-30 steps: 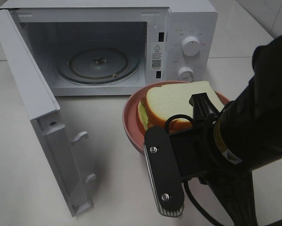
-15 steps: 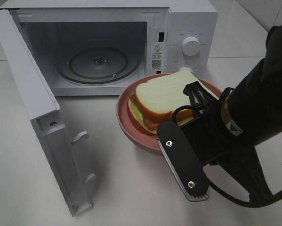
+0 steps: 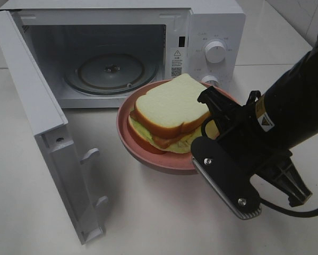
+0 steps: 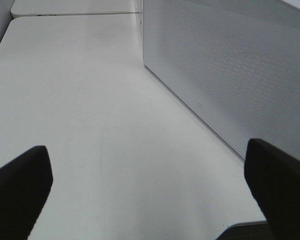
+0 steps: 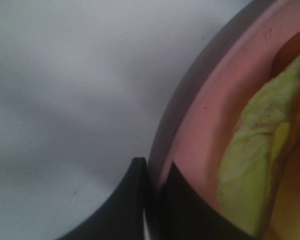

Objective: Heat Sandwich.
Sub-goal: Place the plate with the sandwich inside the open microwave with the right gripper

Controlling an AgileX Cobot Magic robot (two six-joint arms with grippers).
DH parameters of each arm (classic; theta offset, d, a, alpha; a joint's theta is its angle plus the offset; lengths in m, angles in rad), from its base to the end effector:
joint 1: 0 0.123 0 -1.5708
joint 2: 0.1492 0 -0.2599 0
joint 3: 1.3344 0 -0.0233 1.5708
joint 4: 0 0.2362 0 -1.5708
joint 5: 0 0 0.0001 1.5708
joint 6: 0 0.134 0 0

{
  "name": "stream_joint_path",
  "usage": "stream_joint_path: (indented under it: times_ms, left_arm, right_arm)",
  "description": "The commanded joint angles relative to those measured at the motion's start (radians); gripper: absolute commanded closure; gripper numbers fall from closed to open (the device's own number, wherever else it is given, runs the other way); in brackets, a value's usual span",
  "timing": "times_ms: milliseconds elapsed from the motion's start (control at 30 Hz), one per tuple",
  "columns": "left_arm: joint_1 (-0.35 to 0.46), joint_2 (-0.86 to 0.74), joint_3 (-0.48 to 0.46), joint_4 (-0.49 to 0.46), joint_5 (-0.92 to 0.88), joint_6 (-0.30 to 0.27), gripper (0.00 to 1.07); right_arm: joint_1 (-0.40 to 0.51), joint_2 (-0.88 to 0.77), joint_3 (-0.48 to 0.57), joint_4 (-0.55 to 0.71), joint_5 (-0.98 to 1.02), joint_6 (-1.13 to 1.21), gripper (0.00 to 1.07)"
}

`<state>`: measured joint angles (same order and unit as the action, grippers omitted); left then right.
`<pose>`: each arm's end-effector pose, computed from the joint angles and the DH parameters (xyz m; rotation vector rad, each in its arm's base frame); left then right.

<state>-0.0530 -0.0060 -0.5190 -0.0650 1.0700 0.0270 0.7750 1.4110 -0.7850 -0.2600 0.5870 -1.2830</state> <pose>0.0422 -0.0099 0.2558 0.0854 2.0264 -0.0939 0.2068 0.1758 0.1628 -2.4608 1.1874 -0.4102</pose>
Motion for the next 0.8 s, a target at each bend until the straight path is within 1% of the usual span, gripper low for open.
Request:
stream_joint_path:
  times_ms: [33, 300, 567, 733, 800]
  left_arm:
    - [0.001, -0.021, 0.002, -0.004, 0.001, -0.001, 0.07]
    - [0.001, -0.021, 0.002, -0.004, 0.001, -0.001, 0.07]
    - [0.001, -0.021, 0.002, -0.004, 0.001, -0.001, 0.07]
    - [0.001, -0.021, 0.002, -0.004, 0.001, -0.001, 0.07]
    - [0.001, -0.021, 0.002, -0.004, 0.001, -0.001, 0.07]
  right_arm:
    - [-0.025, -0.015, 0.002, 0.024, -0.043, -0.096, 1.07]
    - [-0.031, -0.015, 0.002, 0.041, -0.052, -0.116, 1.07]
    - [-0.029, 0.011, -0.005, 0.062, -0.106, -0.125, 1.07]
    - [-0.029, 0.062, -0.047, 0.095, -0.118, -0.145, 1.07]
    - [-0.029, 0.092, -0.08, 0.103, -0.123, -0.145, 1.07]
